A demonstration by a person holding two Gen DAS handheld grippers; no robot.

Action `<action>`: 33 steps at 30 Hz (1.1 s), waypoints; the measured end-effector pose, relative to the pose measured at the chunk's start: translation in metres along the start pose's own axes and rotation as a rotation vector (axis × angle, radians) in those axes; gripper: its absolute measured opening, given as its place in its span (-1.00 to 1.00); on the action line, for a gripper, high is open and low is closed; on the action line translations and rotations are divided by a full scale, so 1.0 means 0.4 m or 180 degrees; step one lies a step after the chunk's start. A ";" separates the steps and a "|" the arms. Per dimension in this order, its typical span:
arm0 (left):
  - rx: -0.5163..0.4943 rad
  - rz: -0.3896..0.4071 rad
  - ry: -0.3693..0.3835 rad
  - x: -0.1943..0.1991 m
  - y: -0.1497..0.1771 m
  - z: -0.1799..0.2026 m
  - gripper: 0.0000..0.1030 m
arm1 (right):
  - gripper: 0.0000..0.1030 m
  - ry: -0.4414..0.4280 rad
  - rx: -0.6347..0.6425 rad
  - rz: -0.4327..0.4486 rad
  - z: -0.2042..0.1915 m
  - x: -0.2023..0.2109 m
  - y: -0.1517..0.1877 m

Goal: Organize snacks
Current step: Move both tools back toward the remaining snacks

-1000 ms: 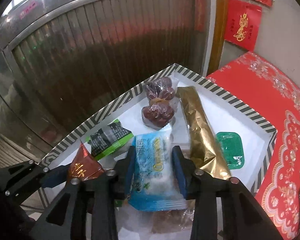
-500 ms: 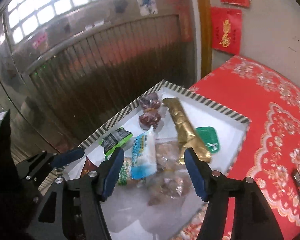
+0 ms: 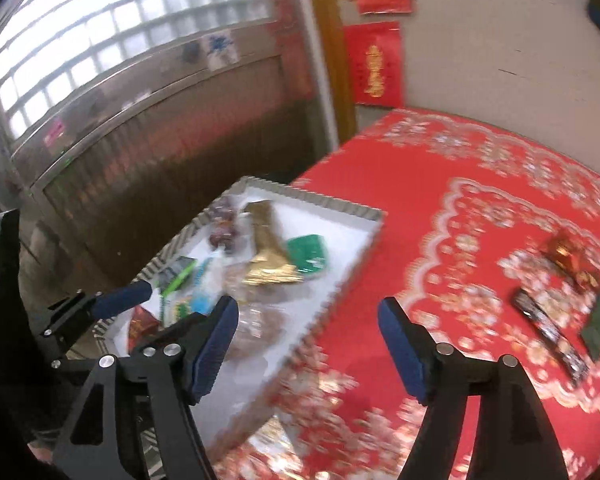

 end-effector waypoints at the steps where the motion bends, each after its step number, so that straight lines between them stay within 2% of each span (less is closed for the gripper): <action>1: -0.0036 -0.0007 0.0020 -0.002 -0.003 0.018 0.41 | 0.44 0.0036 -0.0045 0.0007 0.023 0.011 0.008; 15: -0.0467 -0.0282 0.0399 -0.063 -0.033 0.292 0.41 | 0.47 0.0477 -0.0751 0.0130 0.368 0.162 0.145; 23: -0.0582 -0.0421 0.0454 -0.124 -0.057 0.422 0.41 | 0.48 0.0651 -0.1133 0.0132 0.533 0.210 0.230; 30: -0.0616 -0.0587 0.0496 -0.188 -0.083 0.508 0.41 | 0.48 0.0667 -0.1331 0.0104 0.624 0.224 0.272; 33: -0.0598 -0.0607 0.0467 -0.203 -0.088 0.515 0.41 | 0.48 0.0491 -0.1208 0.0091 0.629 0.207 0.247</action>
Point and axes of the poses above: each gripper's, at about its wrist camera, not at the fingertips, and x roughly against the way its jaws point, z to its right, y to its underside, the point moved 4 cm from there along -x, roughly the way its jaws point, and after that the axes turned 10 degrees about -z, right-handed, at the moved point
